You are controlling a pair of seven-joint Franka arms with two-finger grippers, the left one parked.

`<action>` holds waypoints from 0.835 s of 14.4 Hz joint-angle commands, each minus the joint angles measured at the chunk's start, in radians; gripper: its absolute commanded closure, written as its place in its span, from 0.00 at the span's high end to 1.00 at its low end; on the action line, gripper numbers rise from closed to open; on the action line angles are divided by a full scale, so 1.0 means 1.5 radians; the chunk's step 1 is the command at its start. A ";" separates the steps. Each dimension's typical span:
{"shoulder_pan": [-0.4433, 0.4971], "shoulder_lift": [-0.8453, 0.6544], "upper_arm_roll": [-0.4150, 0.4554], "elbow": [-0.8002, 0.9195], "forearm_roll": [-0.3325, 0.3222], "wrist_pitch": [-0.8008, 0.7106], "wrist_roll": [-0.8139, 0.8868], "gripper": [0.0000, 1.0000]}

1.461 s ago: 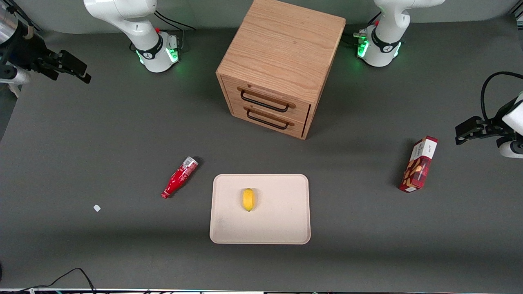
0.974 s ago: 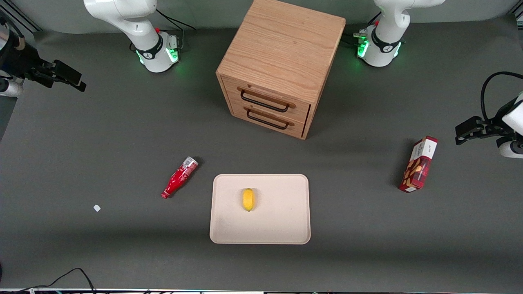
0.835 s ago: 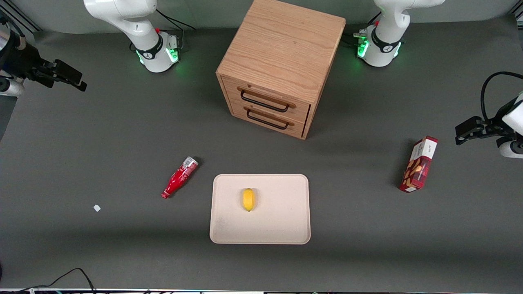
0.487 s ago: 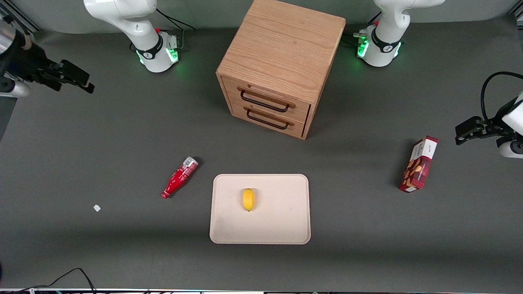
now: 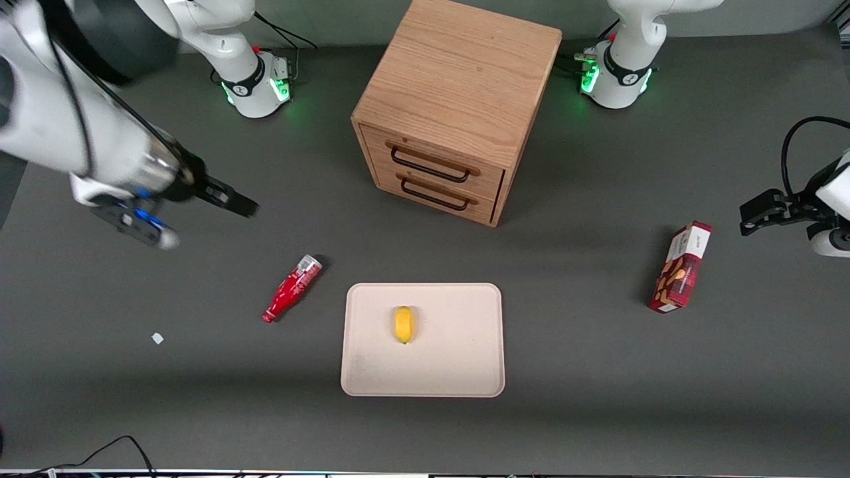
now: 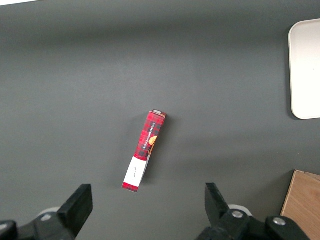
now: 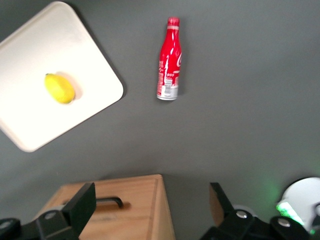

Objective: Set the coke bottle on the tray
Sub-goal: 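Move the open right gripper down over the red Coca-Cola bottle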

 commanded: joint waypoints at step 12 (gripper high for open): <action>-0.008 0.218 -0.021 -0.225 -0.116 0.436 0.068 1.00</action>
